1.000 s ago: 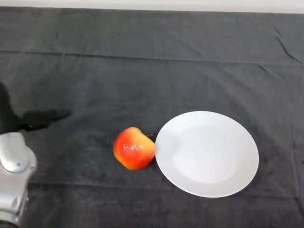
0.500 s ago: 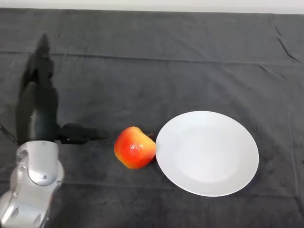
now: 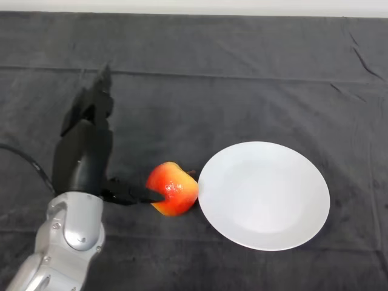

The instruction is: Move the apple to the plate

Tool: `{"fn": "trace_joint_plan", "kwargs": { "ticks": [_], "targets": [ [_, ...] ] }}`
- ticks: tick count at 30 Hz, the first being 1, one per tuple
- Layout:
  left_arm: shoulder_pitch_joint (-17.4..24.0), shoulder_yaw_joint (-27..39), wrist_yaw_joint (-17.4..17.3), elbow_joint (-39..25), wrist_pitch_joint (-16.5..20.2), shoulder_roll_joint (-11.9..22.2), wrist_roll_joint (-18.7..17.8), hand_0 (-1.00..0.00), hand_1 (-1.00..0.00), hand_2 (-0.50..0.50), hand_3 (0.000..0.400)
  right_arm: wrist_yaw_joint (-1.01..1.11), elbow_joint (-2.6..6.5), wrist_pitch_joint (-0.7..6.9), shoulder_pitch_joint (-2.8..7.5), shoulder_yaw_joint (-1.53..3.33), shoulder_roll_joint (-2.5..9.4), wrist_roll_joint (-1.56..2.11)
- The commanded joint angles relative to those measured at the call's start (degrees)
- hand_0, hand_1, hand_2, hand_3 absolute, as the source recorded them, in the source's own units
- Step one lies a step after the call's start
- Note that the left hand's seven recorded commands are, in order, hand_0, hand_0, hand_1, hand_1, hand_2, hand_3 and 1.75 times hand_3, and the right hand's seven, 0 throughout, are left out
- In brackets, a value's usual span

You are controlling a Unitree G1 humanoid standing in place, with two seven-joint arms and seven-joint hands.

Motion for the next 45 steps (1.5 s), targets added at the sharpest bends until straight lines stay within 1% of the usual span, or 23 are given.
{"fn": "trace_joint_plan", "kwargs": {
  "ticks": [1,6,12,16,24,30,31,32,33,34,35,36,42,45],
  "targets": [
    [-1.27,-0.57,-0.35,3.09,-0.38,-0.26,1.53,0.00,0.00,0.00,0.000,-0.25,-0.39,-0.05,0.95,-0.95,-1.30,0.43],
    [-2.26,-1.91,-0.08,6.22,-1.37,-0.91,1.28,0.00,0.00,0.00,0.000,-0.27,-0.41,-0.04,0.96,-0.95,-1.29,0.45],
    [-3.78,-4.00,1.16,11.24,-3.11,-2.21,0.88,0.00,0.00,0.00,0.000,-0.29,-0.42,-0.03,0.97,-0.95,-1.29,0.47],
    [-5.01,-5.85,2.55,15.83,-5.00,-3.27,0.28,0.00,0.00,0.00,0.000,-0.29,-0.43,-0.02,0.97,-0.94,-1.29,0.48],
    [-7.52,-8.59,4.05,23.89,-8.59,-4.38,-1.75,0.00,0.00,0.00,0.000,-0.29,-0.41,-0.01,0.96,-0.94,-1.31,0.50],
    [-9.44,-11.06,5.80,31.05,-12.09,-5.57,-3.56,0.00,0.00,0.00,0.000,-0.28,-0.36,0.00,0.95,-0.94,-1.33,0.52],
    [-9.82,-11.41,5.96,32.22,-12.66,-5.70,-3.96,-0.06,0.00,-0.03,0.025,-0.27,-0.35,0.01,0.95,-0.94,-1.34,0.52],
    [-10.20,-11.69,6.03,33.26,-13.17,-5.77,-4.36,-0.63,0.00,-0.32,0.253,-0.27,-0.34,0.01,0.95,-0.94,-1.35,0.52],
    [-10.55,-11.91,6.06,34.16,-13.62,-5.82,-4.74,-1.00,-0.02,-0.49,0.400,-0.26,-0.33,0.01,0.94,-0.94,-1.35,0.52],
    [-10.90,-12.12,6.06,35.02,-14.07,-5.84,-5.15,-1.00,-0.44,-0.28,0.400,-0.26,-0.32,0.01,0.94,-0.94,-1.36,0.53],
    [-11.16,-12.28,6.06,35.70,-14.45,-5.84,-5.50,-1.00,-0.61,-0.19,0.400,-0.25,-0.31,0.01,0.94,-0.94,-1.36,0.53],
    [-11.43,-12.43,6.05,36.44,-14.89,-5.84,-5.89,-1.00,-1.00,0.00,0.400,-0.25,-0.30,0.01,0.93,-0.94,-1.37,0.53],
    [-12.69,-13.08,6.42,40.98,-18.04,-5.95,-7.87,-1.00,-1.00,0.00,0.400,-0.21,-0.22,0.02,0.91,-0.95,-1.41,0.54],
    [-13.45,-13.12,6.14,41.16,-17.75,-5.90,-8.76,-1.00,-1.00,0.00,0.400,-0.19,-0.18,0.03,0.90,-0.95,-1.42,0.54]
  ]
}}
